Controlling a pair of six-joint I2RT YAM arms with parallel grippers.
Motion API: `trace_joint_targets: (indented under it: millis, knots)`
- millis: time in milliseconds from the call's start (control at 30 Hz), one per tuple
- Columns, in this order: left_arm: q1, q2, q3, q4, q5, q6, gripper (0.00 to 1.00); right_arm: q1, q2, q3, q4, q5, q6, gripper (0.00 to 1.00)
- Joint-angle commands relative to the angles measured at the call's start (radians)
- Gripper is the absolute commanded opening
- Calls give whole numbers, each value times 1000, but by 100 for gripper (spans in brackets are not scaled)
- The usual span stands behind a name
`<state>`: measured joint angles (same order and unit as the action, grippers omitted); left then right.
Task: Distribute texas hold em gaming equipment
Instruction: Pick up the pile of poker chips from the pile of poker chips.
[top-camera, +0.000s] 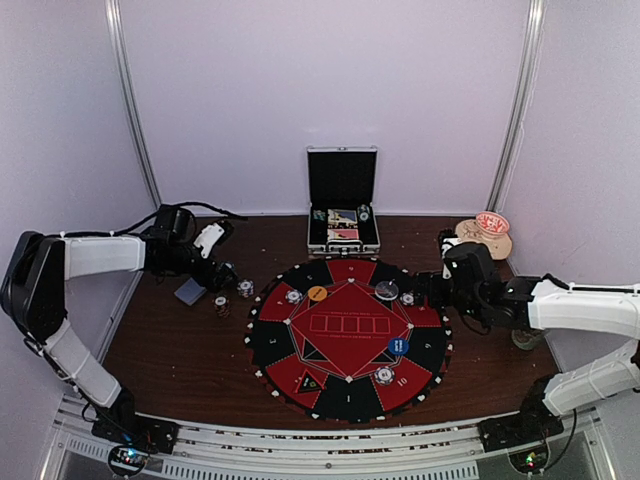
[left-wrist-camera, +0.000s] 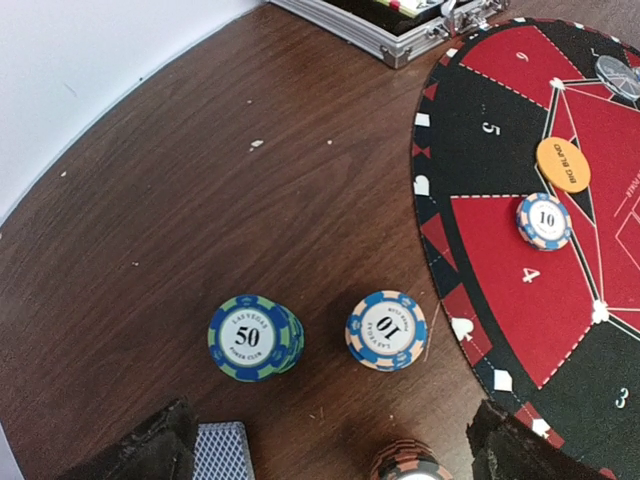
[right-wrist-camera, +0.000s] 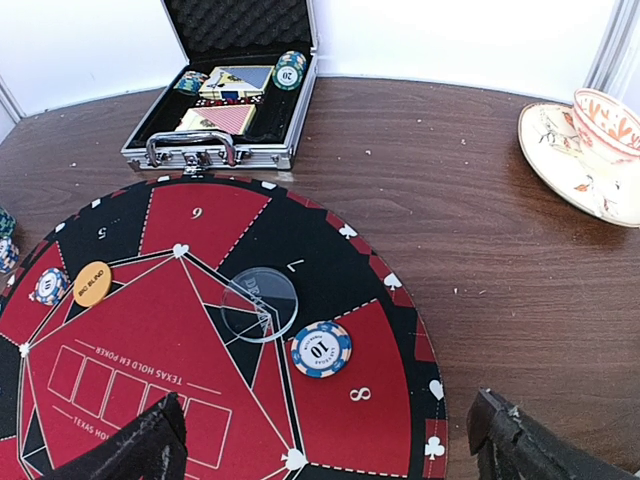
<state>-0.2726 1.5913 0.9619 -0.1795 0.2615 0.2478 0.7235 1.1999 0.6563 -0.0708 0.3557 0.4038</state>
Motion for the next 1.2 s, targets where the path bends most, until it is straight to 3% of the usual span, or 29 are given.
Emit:
trace_joint_targets:
  millis: [0, 633, 1167]
  knots:
    - [40, 20, 36, 54, 10, -31, 98, 5, 29, -12, 30, 35, -2, 100]
    - [59, 155, 141, 59, 39, -6, 97, 5, 32, -8, 28, 21, 1, 100]
    - [71, 266, 187, 97, 21, -12, 90, 4, 32, -8, 27, 16, 0, 100]
